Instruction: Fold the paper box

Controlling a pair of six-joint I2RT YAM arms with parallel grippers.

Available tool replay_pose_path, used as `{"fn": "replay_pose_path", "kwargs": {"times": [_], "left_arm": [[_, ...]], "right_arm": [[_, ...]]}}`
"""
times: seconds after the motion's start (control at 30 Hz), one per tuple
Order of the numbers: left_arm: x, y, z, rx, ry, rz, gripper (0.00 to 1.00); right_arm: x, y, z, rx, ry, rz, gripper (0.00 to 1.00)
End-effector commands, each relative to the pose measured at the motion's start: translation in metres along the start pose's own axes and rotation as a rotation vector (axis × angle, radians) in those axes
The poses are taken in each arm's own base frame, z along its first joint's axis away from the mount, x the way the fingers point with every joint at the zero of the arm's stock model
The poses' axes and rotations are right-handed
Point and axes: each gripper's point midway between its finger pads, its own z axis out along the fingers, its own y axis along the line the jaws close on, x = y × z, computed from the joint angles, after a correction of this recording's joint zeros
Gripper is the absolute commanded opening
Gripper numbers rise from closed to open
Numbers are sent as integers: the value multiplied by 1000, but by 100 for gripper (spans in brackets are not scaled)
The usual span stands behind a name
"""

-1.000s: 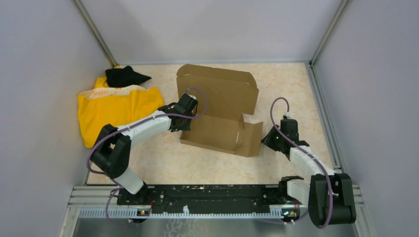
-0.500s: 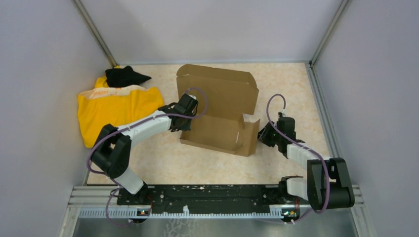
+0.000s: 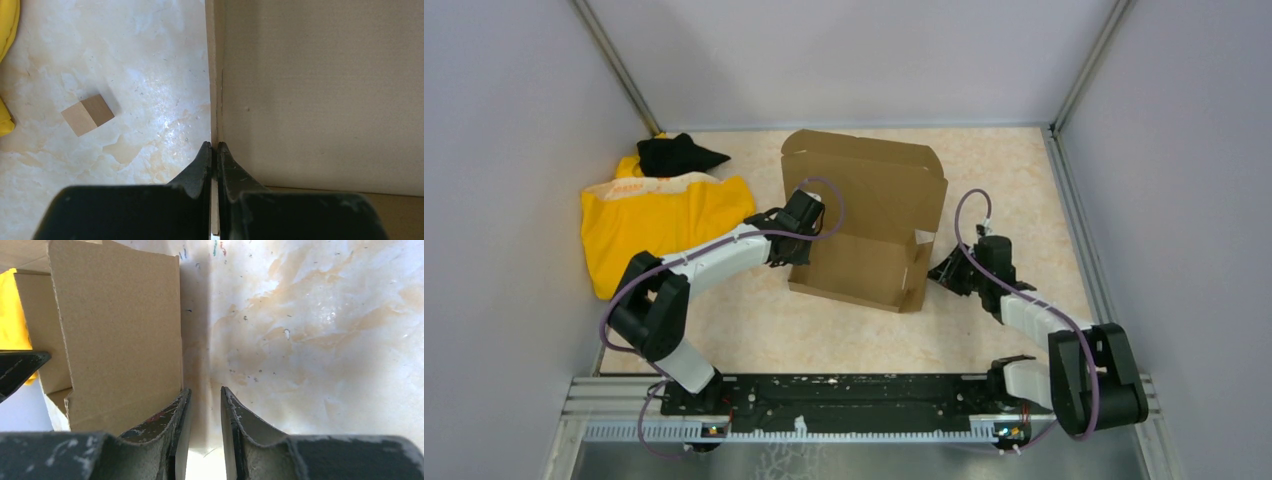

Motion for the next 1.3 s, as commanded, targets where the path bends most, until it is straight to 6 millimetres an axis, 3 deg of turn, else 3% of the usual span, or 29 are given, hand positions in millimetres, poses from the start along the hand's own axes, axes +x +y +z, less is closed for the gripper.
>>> {"fn": "replay_pose_path", "kwargs": {"times": [0.0, 0.7, 1.27], "left_arm": [[9, -5, 8, 2, 28, 3, 1], [11, -6, 10, 8, 34, -1, 0], [11, -6, 10, 11, 31, -1, 1]], "right_arm": [[-29, 36, -6, -89, -85, -40, 28], [-34, 66, -3, -129, -94, -76, 36], [-16, 77, 10, -95, -51, -126, 36]]}}
